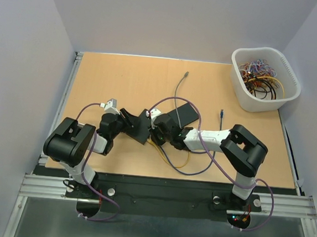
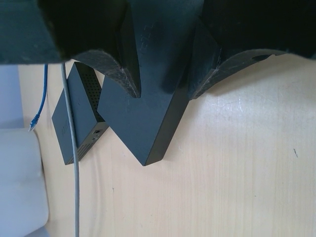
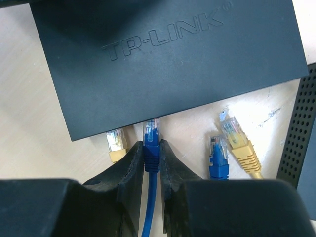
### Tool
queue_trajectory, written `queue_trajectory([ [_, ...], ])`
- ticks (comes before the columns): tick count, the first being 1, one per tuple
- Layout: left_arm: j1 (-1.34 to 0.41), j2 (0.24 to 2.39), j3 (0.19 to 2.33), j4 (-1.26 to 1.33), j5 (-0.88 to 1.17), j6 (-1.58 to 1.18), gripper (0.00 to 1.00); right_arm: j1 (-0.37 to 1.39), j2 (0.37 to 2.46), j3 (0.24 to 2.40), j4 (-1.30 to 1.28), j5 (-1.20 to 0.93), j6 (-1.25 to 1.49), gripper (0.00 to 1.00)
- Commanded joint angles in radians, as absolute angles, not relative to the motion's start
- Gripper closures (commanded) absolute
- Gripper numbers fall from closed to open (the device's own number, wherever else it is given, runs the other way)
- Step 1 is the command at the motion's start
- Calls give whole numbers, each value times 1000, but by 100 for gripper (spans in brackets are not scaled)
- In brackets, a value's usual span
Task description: Insert the plug into the switch port
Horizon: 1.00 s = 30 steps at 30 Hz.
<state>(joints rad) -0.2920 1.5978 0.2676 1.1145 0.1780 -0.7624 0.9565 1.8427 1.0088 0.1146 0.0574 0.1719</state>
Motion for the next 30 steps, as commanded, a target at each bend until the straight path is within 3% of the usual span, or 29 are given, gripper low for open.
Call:
queue_trajectory([
  [1,-316,1631,241,1163,288,-772,48,962,1861,1071,212,5,84,99],
  [15,-334,1643,209,1206,310,-767,49,962,1812,993,393,-112,23,100],
  [30,-359,1632,178,1207,325,-758,51,962,1897,1106,357,-146,-21,100],
])
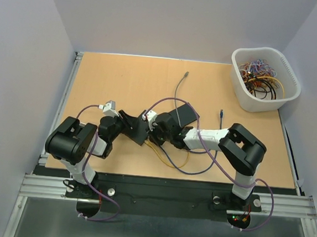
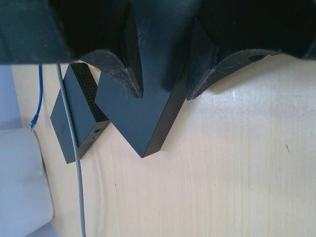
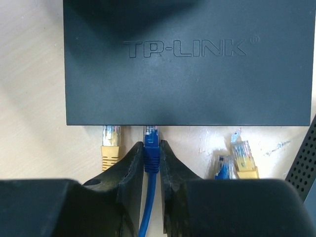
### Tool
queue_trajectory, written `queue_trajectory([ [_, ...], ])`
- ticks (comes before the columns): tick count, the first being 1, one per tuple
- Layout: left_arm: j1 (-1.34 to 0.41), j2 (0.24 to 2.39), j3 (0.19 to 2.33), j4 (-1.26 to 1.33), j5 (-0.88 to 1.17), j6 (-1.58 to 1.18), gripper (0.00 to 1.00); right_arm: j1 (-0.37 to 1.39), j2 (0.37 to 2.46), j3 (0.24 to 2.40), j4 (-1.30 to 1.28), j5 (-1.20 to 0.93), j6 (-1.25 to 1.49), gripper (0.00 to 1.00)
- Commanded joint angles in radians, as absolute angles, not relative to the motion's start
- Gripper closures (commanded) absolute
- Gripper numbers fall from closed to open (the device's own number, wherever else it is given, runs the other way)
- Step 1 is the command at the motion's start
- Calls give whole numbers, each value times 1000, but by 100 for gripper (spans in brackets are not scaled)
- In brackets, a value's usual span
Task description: Insert the plug into the switch port
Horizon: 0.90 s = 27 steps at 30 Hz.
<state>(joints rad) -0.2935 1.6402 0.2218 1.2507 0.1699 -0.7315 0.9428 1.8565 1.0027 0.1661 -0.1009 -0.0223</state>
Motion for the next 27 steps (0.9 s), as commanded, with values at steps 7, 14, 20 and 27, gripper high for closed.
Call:
queue_trajectory([
  [7,-397,1644,158,1212,305,-739,51,960,1928,1164,341,-158,-3,99],
  [14,-442,1641,158,1181,259,-713,52,960,1936,1288,242,-274,-31,99],
  [20,-477,1654,164,1164,233,-709,53,959,1993,1399,175,-287,-28,100],
  [27,-503,1684,175,1164,242,-698,53,960,2060,1511,152,-291,-38,100],
])
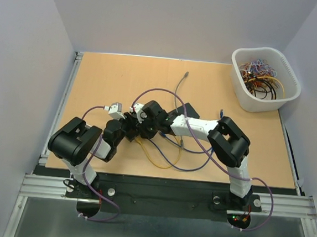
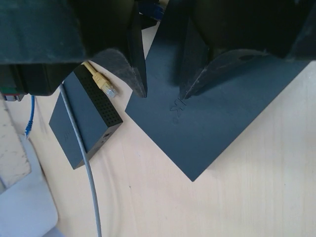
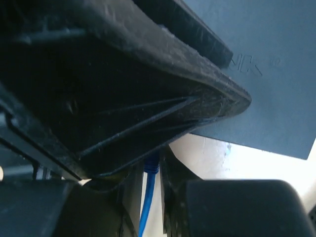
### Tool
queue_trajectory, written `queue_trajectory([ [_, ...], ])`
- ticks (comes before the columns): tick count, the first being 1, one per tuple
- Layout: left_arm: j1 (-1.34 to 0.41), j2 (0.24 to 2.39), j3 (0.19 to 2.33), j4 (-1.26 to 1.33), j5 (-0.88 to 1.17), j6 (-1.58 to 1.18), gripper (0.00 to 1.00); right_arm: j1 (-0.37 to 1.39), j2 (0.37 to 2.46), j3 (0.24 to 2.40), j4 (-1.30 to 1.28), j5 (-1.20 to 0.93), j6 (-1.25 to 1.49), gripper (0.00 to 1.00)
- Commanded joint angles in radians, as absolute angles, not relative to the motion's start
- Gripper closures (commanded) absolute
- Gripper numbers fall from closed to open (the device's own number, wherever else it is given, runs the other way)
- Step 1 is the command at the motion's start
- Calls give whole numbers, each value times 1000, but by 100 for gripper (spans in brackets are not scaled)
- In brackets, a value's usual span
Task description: Insert the plug into the switch port
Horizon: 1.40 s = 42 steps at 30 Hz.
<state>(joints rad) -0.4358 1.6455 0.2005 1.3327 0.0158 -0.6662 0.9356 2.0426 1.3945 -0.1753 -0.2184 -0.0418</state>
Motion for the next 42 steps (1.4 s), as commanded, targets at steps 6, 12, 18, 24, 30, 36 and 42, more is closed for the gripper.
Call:
queue_trajectory([
  [6,-520,1692,181,1149,222,-696,54,960,2079,1569,153,-279,-20,100],
  [12,-520,1684,181,1144,226,-715,54,960,2082,1487,153,-183,-22,93],
  [18,-517,1664,199,1126,241,-744,53,960,2086,1376,155,-143,24,54],
  [24,-500,1583,244,1034,250,-756,53,960,1991,1270,161,-133,43,42],
  [30,-477,1465,348,829,209,-727,53,960,1873,1190,166,-158,66,38],
  [36,-410,1359,449,674,190,-698,53,965,1786,1068,207,-187,113,37],
  [42,-287,1318,494,614,221,-658,53,966,1764,1011,242,-140,133,40],
])
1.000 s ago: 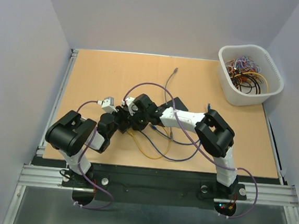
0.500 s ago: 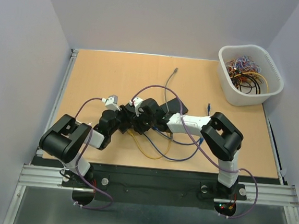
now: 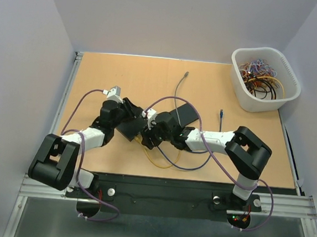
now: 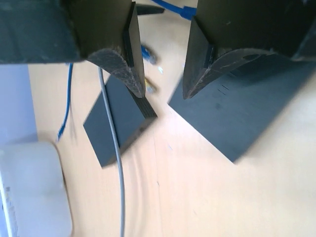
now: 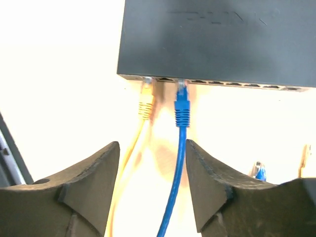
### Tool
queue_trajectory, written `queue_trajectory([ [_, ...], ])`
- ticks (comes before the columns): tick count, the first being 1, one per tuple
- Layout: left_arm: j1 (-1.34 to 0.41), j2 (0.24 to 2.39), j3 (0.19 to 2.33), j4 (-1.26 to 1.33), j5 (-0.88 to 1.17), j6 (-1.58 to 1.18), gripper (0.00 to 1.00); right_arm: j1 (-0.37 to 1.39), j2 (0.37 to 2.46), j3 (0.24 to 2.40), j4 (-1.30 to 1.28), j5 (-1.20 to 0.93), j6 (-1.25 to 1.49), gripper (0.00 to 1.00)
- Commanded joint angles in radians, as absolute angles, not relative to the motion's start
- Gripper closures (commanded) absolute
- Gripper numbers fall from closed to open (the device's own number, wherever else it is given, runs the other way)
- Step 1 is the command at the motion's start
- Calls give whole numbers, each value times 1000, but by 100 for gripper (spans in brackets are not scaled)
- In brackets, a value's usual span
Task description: Insert the plug into the switch port
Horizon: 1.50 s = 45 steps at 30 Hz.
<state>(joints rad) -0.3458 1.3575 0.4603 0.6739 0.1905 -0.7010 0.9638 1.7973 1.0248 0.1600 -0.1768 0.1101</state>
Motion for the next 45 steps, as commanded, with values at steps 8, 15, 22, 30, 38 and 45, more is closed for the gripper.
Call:
queue_trajectory([
  [8,-173,1328,506,574,195,-584,53,965,1819,1055,241,-40,121,51],
  [15,-112,1416,499,609,238,-568,53,966,1879,1095,239,-54,121,64],
  [22,-107,1476,495,634,264,-578,53,966,1910,1104,239,-71,132,67],
  [30,-110,1479,428,667,320,-641,53,965,1930,1118,241,-84,143,87],
  [38,-178,1462,362,670,336,-692,53,974,1971,1155,248,-98,163,93],
  [45,-307,1470,318,707,307,-782,53,988,2020,1187,249,-69,183,95],
])
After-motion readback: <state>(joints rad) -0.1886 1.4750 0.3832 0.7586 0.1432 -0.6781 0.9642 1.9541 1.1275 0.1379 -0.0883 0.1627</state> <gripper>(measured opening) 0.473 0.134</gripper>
